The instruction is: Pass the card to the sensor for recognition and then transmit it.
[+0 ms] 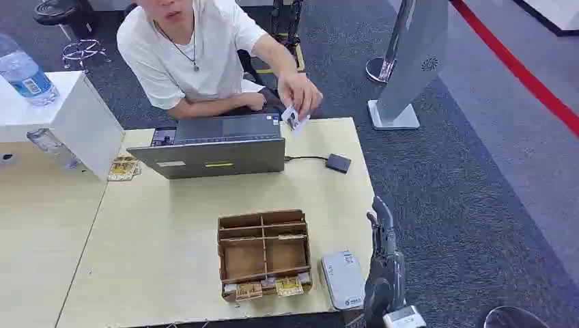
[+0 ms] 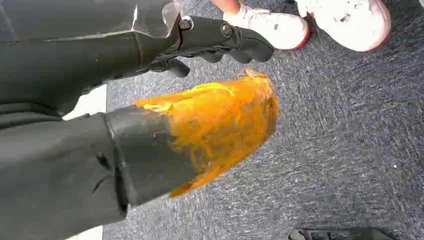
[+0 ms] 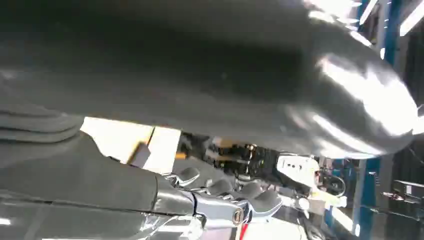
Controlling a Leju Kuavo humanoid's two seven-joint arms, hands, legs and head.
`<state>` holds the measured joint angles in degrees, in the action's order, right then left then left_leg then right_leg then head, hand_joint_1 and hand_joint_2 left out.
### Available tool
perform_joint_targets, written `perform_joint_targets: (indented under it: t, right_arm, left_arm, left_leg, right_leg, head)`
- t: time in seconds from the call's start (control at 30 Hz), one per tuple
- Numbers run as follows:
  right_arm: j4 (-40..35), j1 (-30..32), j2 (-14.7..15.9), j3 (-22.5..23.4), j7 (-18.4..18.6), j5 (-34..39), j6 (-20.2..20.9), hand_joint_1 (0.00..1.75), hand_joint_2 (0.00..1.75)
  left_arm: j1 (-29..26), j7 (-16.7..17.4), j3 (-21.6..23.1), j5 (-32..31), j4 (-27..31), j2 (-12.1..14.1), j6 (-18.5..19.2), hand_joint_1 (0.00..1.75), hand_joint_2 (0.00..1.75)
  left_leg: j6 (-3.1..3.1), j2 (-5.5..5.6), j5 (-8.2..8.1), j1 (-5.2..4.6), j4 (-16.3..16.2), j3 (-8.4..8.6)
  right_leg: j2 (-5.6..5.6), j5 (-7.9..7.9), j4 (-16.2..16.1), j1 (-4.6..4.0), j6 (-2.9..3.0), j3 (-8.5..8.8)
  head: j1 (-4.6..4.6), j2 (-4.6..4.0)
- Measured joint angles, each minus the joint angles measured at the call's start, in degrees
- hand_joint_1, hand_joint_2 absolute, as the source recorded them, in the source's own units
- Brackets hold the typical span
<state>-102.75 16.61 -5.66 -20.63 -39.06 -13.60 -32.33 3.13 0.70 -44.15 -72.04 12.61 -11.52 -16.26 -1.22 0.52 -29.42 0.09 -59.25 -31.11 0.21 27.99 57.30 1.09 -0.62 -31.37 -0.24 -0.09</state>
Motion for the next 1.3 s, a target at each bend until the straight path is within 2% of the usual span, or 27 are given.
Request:
perform_joint_targets:
  t: [0.17, 0.27, 0.5, 0.6, 0.7, 0.83, 1.07, 1.13, 1.3]
  right_arm:
    - [0.0, -2.23, 0.15, -1.11, 2.18, -9.71, -3.9, 0.0, 1.75]
    - [0.06, -4.74, 0.48, -1.29, 4.82, -16.98, -6.22, 0.0, 1.75]
    - [1.09, -10.08, 0.81, -1.16, 9.16, -29.44, -7.21, 0.0, 1.75]
    - [1.46, -11.34, 0.63, -0.33, 9.73, -35.91, -7.25, 0.0, 1.75]
    - [1.64, -11.93, -0.66, 1.6, 9.0, -42.72, -7.25, 0.0, 1.75]
    - [1.64, -12.33, -4.36, 5.96, 6.06, -51.52, -7.27, 0.0, 1.75]
    - [0.44, -12.85, -9.68, 12.68, 4.26, -60.43, -7.32, 0.0, 1.75]
    - [0.13, -12.83, -9.99, 13.9, 5.23, -62.86, -7.34, 0.0, 1.75]
    - [-1.23, -13.09, -9.99, 14.82, 10.85, -68.72, -7.34, 0.0, 1.75]
  left_arm:
    - [0.01, -0.07, 0.0, -0.7, 0.0, 0.18, 0.66, 0.0, 0.0]
    - [0.03, -0.2, 0.0, -1.35, 0.0, 0.35, 1.13, 0.0, 0.0]
    - [0.04, -0.7, 0.09, -2.21, 0.0, 0.5, 1.86, 0.0, 0.0]
    - [0.03, -0.72, 0.37, -2.58, 0.0, 0.5, 2.03, 0.0, 0.0]
    - [0.03, -0.72, 0.55, -3.17, 0.0, 0.5, 2.4, 0.0, 0.0]
    - [0.03, -0.72, 0.98, -3.6, 0.0, 0.5, 2.91, 0.0, 0.0]
    - [0.03, -0.74, 1.05, -4.39, -0.02, 0.42, 3.61, 0.0, 0.0]
    - [0.02, -0.79, 1.14, -4.59, -0.07, 0.39, 3.87, 0.0, 0.0]
    - [0.03, -0.87, 1.33, -5.11, -0.07, 0.0, 4.15, 0.0, 0.0]
  left_leg:
    - [0.01, -0.01, 0.01, 0.0, 0.0, 0.01]
    - [0.01, -0.01, 0.04, 0.0, 0.0, 0.02]
    - [0.01, 0.0, 0.05, 0.0, 0.0, 0.03]
    - [0.01, 0.0, 0.04, 0.0, 0.0, 0.02]
    - [0.01, 0.0, 0.04, 0.0, 0.0, 0.02]
    - [0.01, 0.0, 0.05, 0.01, 0.0, 0.02]
    - [0.01, 0.03, 0.05, 0.0, 0.0, 0.02]
    - [0.01, 0.03, 0.05, 0.0, 0.0, 0.02]
    - [0.01, 0.03, 0.05, -0.01, -0.01, 0.02]
  right_leg:
    - [0.0, -0.01, 0.01, 0.0, 0.0, 0.01]
    - [0.0, -0.02, 0.01, 0.0, 0.0, 0.01]
    - [0.0, -0.04, 0.01, 0.0, -0.01, 0.02]
    - [0.0, -0.04, 0.01, 0.0, 0.0, 0.02]
    - [0.0, -0.04, 0.01, 0.0, 0.0, 0.01]
    - [0.0, -0.04, 0.02, -0.01, 0.0, 0.01]
    - [-0.02, -0.04, 0.02, 0.0, 0.0, 0.04]
    - [-0.01, -0.04, 0.02, 0.01, -0.01, 0.05]
    - [-0.01, -0.05, 0.02, 0.01, -0.02, 0.05]
  head:
    - [0.0, 0.0]
    - [0.02, 0.0]
    - [0.02, 0.0]
    - [0.0, 0.0]
    - [0.02, 0.0]
    - [0.0, 0.0]
    - [0.02, 0.0]
    - [0.04, 0.0]
    - [0.02, 0.0]
